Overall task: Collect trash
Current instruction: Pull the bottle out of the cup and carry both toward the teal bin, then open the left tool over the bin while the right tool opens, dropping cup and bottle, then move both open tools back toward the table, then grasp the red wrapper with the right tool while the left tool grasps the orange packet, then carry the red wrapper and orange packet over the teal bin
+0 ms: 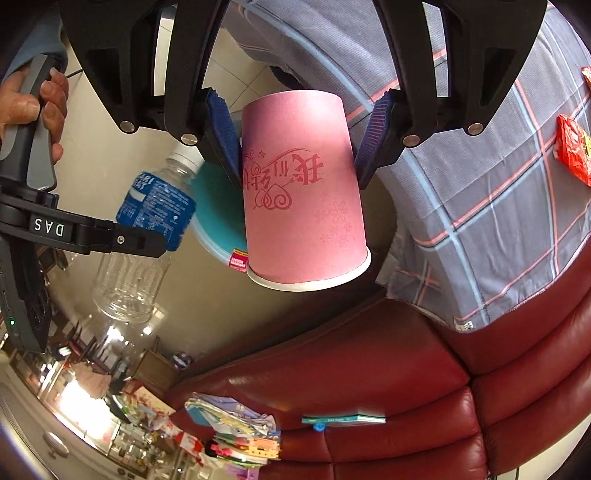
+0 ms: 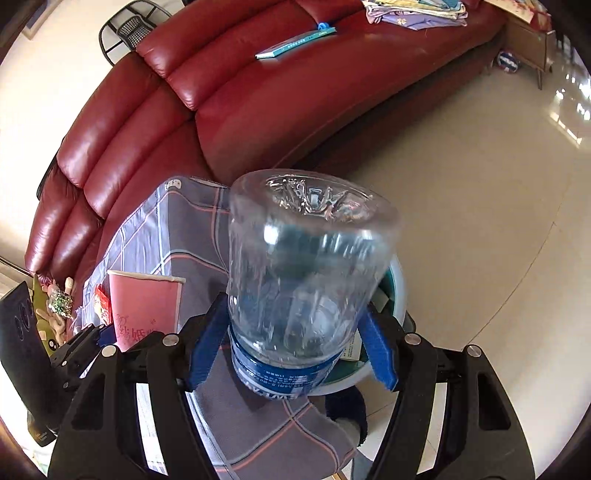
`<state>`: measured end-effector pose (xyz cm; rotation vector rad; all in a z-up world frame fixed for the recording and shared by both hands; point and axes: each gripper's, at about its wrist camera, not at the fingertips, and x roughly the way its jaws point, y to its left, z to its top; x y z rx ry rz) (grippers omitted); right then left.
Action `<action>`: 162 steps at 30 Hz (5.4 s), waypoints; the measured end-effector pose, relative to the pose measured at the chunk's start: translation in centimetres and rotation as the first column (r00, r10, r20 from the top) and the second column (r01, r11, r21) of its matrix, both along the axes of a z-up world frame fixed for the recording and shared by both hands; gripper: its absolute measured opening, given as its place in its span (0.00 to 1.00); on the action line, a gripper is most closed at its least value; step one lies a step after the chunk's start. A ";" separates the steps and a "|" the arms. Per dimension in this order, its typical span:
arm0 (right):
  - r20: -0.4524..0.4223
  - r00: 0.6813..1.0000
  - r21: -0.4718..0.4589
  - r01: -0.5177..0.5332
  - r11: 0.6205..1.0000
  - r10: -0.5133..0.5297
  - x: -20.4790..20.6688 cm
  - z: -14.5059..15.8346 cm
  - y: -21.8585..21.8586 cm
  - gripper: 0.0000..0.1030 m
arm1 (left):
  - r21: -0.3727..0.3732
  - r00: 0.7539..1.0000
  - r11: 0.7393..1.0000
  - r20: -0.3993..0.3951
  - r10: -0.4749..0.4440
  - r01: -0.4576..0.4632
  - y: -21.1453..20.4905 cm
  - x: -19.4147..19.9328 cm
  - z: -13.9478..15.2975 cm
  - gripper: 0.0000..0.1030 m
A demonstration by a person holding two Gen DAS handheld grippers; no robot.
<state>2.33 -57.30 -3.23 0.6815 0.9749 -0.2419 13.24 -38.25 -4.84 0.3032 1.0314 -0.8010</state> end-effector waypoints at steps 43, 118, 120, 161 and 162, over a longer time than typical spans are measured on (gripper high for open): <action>-0.111 0.994 -0.043 -0.010 0.999 0.005 1.8 -0.6 2.2 0.90 | 0.019 0.997 1.000 -0.072 0.021 -0.020 -0.3 0.9 -2.8 0.96; -0.137 0.731 -0.118 -0.683 0.721 0.669 26.0 -2.5 43.4 0.16 | 0.027 0.738 0.738 0.054 0.672 -0.674 43.7 12.9 -5.2 0.17; -0.114 0.744 -0.118 -0.668 0.735 0.658 24.9 -1.5 42.1 0.16 | 0.044 0.744 0.743 0.053 0.666 -0.668 43.1 12.5 -5.4 0.12; -0.108 0.990 -0.053 -0.096 0.994 0.090 -1.3 -2.1 3.7 0.19 | 0.013 0.999 0.999 -0.018 0.037 -0.037 3.6 -0.8 -3.1 0.09; -0.122 0.988 -0.047 -0.096 0.994 0.090 -1.2 -2.6 3.4 0.20 | 0.018 0.999 1.000 -0.028 0.026 -0.025 2.9 -0.8 -3.6 0.09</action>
